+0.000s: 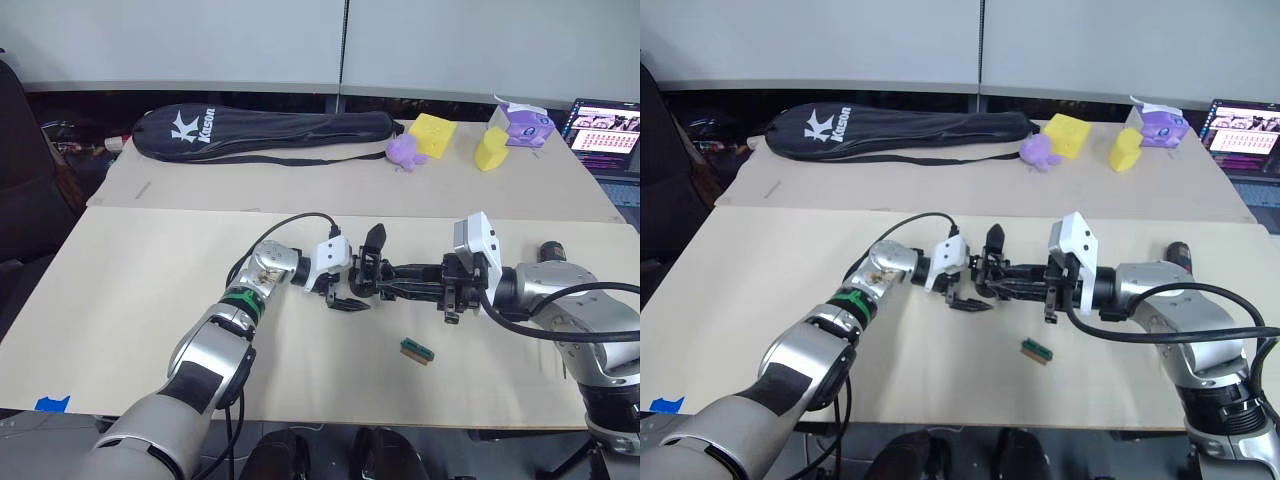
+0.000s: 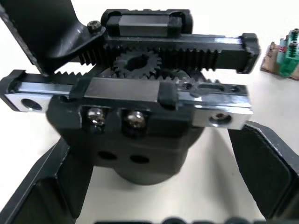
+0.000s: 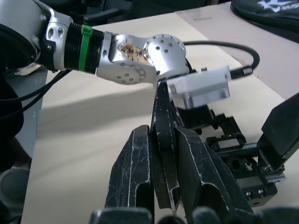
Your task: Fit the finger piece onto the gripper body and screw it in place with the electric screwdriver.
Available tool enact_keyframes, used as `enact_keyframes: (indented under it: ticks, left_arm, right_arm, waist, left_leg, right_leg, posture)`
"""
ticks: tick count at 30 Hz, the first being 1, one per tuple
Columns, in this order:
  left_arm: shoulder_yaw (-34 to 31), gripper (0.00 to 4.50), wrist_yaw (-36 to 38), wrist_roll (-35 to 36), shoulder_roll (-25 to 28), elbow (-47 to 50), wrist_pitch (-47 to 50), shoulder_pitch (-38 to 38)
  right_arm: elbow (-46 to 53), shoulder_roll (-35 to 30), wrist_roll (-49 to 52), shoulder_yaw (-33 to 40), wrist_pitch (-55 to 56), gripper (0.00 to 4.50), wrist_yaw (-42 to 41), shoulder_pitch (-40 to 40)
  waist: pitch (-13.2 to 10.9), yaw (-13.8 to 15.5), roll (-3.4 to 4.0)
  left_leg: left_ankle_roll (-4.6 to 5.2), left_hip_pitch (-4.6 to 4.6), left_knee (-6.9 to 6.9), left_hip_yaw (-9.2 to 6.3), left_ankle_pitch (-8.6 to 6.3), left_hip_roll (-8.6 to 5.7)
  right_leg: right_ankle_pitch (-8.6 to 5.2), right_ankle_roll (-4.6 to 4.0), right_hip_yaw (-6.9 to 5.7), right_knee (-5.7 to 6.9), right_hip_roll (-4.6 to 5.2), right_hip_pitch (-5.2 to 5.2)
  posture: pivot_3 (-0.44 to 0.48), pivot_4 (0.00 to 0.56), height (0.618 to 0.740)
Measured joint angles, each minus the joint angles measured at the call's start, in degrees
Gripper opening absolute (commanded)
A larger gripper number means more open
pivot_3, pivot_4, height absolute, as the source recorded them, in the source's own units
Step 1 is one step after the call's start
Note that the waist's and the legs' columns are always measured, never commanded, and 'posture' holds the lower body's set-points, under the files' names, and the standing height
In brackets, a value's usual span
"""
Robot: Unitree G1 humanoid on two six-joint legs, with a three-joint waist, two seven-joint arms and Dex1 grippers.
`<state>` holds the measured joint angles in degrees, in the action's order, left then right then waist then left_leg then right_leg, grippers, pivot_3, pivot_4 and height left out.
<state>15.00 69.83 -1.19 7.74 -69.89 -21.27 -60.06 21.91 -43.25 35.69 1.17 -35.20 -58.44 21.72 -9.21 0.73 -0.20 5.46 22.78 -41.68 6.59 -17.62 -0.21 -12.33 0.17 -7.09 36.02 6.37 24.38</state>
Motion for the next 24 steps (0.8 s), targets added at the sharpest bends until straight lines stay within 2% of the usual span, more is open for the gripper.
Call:
enact_keyframes:
  ticks: [4,7,10,18,24]
  left_arm:
    - [-1.0,4.50,-1.4,-1.0,-0.6,-1.2,0.0,-0.1]
    - [-2.3,3.74,-0.7,-1.0,-0.9,-1.2,0.0,-0.1]
    - [-3.1,2.35,-0.5,-1.0,-1.0,-1.2,0.0,0.0]
    - [-3.9,2.32,-0.8,-1.3,-1.2,-0.6,0.0,0.9]
    - [-4.4,2.32,-1.5,-1.7,-1.4,-0.4,0.2,1.0]
  right_arm:
    - [-0.8,0.4,-0.8,-0.5,1.0,0.31,-0.4,0.2]
    - [-2.5,0.5,-1.5,-0.8,2.7,0.31,-1.5,0.9]
    - [-6.2,2.2,-3.0,-1.8,6.3,0.31,-3.6,3.0]
    - [-20.3,7.0,-8.1,-5.3,14.1,0.31,-8.1,10.8]
    - [-26.1,8.6,-10.6,-7.1,16.8,0.31,-10.9,11.7]
  waist:
    - [0.0,0.0,0.00]
    - [0.0,0.0,0.00]
    - [0.0,-0.1,0.00]
    - [0.0,-0.2,0.01]
    - [0.0,-0.2,0.01]
  left_leg:
    - [0.03,0.02,-0.02,0.00,-0.01,0.00]
    - [0.04,0.01,-0.04,0.01,-0.02,0.00]
    - [0.04,0.00,-0.04,0.02,-0.02,0.00]
    - [0.04,0.01,-0.07,0.05,-0.02,-0.01]
    - [0.04,0.00,-0.08,0.05,-0.02,-0.02]
  right_leg:
    - [0.00,0.00,0.00,0.00,0.00,0.00]
    - [0.00,0.01,0.00,0.00,0.02,0.00]
    - [0.00,0.01,0.00,0.02,-0.01,0.00]
    - [0.02,0.03,-0.02,0.05,-0.04,-0.01]
    - [0.02,0.04,-0.02,0.07,-0.03,-0.04]
  posture:
    - [0.000,0.150,0.740]
    - [0.000,0.150,0.740]
    - [0.000,0.150,0.740]
    - [0.000,0.150,0.740]
    - [0.000,0.150,0.740]
